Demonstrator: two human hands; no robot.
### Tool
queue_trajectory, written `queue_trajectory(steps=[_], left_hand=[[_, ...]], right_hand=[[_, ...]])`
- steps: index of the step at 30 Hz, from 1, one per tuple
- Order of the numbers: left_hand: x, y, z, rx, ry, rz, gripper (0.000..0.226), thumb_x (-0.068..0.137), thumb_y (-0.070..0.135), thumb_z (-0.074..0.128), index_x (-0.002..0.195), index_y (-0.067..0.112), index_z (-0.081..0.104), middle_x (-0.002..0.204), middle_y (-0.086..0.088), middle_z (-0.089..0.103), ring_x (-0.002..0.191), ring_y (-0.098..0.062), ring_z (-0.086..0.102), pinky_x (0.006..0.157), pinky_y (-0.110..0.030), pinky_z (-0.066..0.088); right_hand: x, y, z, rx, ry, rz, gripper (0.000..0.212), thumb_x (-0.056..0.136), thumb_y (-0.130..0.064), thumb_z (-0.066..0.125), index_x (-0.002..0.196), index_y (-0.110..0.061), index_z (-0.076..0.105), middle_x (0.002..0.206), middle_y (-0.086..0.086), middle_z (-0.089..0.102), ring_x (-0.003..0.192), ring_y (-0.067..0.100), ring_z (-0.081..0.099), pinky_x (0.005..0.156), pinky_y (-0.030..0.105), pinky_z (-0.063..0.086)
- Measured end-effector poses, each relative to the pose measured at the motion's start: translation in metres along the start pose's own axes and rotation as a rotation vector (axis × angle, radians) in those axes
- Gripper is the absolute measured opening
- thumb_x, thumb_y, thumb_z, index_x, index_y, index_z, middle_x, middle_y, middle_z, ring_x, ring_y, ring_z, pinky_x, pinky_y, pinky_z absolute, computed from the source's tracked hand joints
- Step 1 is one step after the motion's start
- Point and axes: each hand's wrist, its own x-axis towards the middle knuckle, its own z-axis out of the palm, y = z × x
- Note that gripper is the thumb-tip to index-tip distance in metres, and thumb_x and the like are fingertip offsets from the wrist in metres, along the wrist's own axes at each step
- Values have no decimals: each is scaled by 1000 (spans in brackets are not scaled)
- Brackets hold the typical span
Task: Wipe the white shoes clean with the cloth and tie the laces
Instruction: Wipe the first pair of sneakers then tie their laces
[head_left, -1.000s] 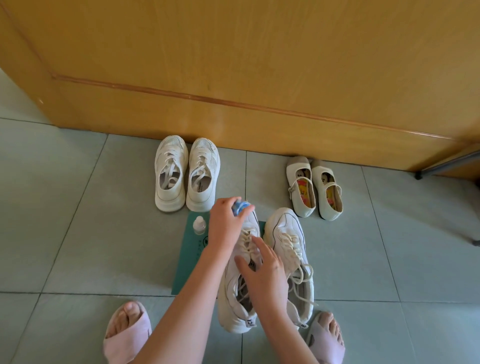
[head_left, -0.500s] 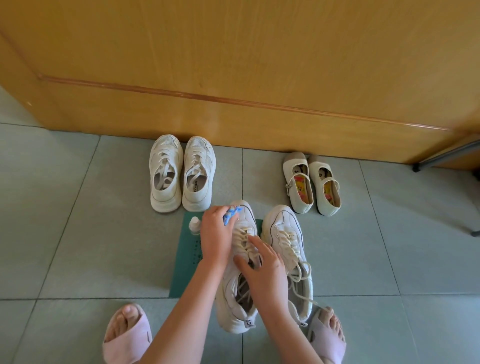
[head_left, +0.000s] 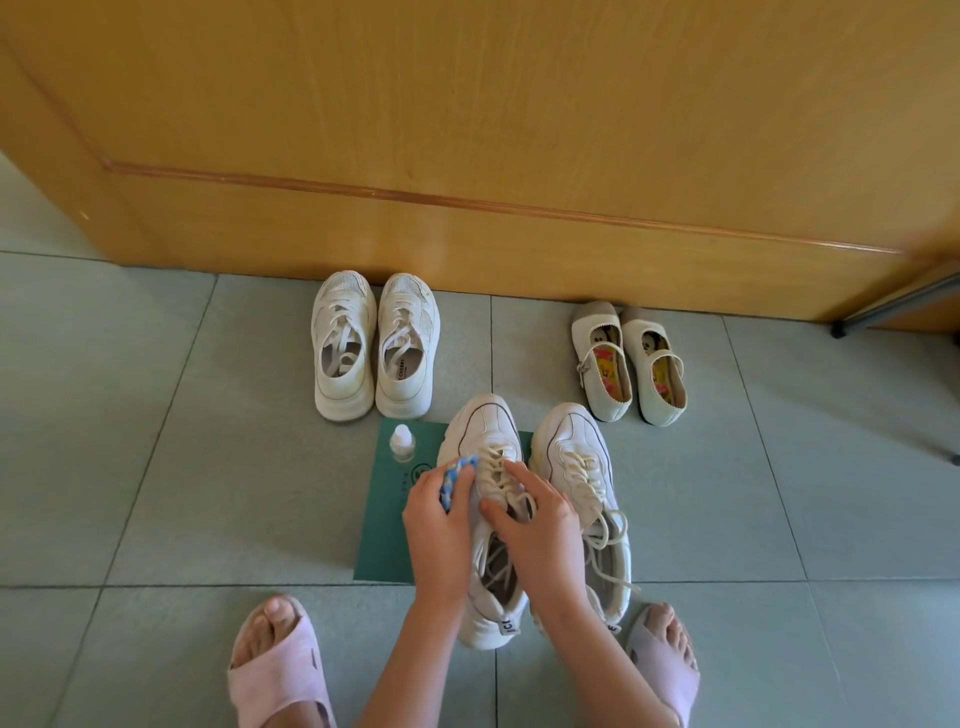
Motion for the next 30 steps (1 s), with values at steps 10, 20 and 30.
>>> queue_trajectory(steps=[10,20,30], left_hand=[[69,40,31,-64,40,44,40,90,26,60,54,17,44,69,-6,51,64,-14,44,61,-17,32],[66,21,36,64,-39,46,19,92,12,54,97,11,72,96,0,60,92,-12,55,75,-11,36],[49,18,24,53,20,29,16,86,6,61,90,15,74,91,5,70,88,-7,61,76,-9,43]], right_hand=[[2,3,-2,20,-18,5,52,81,-38,69,130,-37,52,128,-15,57,119,12,50,97,39,47],[3,6,0,11,3,-19,50,82,-40,68,129,-35,53,128,-16,56,120,11,48,97,37,47],[2,4,-1,8,-2,-8,52,80,-38,70,129,-36,53,126,-17,56,120,10,49,97,36,47]])
